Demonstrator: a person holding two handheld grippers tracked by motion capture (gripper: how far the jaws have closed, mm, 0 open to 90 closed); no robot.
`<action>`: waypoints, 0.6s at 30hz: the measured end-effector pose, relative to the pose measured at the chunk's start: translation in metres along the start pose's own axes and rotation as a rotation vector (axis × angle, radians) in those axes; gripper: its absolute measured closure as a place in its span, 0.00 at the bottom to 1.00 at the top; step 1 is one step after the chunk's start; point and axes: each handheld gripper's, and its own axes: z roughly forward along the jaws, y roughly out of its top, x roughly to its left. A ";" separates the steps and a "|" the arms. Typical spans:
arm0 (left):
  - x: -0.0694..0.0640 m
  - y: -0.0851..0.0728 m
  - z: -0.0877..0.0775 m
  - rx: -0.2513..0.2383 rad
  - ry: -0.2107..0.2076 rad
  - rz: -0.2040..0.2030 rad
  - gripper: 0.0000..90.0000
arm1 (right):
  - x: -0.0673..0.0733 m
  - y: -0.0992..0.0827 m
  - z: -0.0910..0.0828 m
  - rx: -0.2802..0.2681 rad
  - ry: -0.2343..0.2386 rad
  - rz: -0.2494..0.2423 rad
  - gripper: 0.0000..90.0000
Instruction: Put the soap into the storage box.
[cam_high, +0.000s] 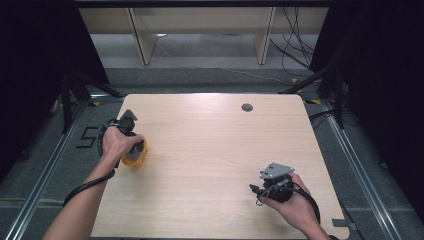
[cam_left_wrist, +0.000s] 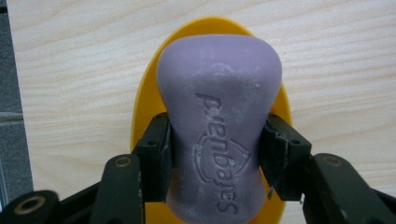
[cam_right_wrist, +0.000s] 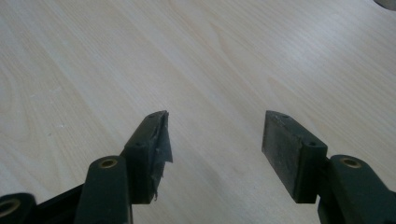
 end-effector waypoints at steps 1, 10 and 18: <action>0.000 0.000 0.000 0.009 0.004 0.004 0.54 | 0.000 0.000 0.000 0.000 0.000 0.000 0.46; -0.001 -0.001 -0.011 -0.053 0.002 0.030 0.46 | 0.000 0.000 0.000 0.002 0.001 -0.002 0.46; -0.004 -0.006 -0.034 -0.140 -0.006 0.072 0.43 | 0.000 0.000 0.000 0.001 -0.002 0.000 0.46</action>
